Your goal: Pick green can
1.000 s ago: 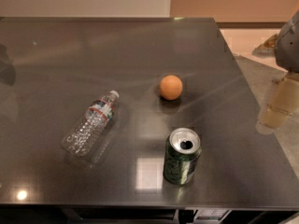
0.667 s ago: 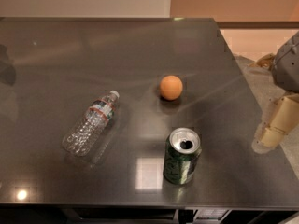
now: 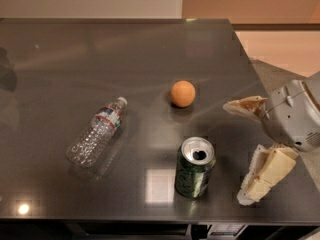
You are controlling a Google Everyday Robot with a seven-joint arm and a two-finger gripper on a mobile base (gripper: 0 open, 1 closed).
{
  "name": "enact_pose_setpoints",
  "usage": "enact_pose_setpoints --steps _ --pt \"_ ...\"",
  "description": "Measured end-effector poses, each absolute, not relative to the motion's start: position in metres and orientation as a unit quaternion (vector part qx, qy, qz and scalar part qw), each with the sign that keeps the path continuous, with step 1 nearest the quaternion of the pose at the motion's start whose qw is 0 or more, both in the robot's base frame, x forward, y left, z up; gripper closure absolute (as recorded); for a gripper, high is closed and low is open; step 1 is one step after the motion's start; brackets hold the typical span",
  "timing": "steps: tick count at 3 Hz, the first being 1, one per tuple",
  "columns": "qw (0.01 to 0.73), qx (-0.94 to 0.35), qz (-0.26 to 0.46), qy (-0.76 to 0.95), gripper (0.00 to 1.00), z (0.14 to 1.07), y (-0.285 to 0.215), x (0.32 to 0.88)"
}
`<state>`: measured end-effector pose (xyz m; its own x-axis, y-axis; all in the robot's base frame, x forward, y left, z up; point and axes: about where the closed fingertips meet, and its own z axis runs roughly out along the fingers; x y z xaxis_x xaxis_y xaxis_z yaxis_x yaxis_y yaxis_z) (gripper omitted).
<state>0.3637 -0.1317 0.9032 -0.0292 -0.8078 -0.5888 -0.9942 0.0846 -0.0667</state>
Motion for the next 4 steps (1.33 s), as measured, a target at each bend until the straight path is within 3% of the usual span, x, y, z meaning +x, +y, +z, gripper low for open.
enact_pose_setpoints --steps 3,4 --pt "0.301 -0.654 0.274 0.637 0.0 0.888 -0.068 0.358" --pt "0.303 -0.655 0.289 0.629 0.18 0.891 -0.059 0.356"
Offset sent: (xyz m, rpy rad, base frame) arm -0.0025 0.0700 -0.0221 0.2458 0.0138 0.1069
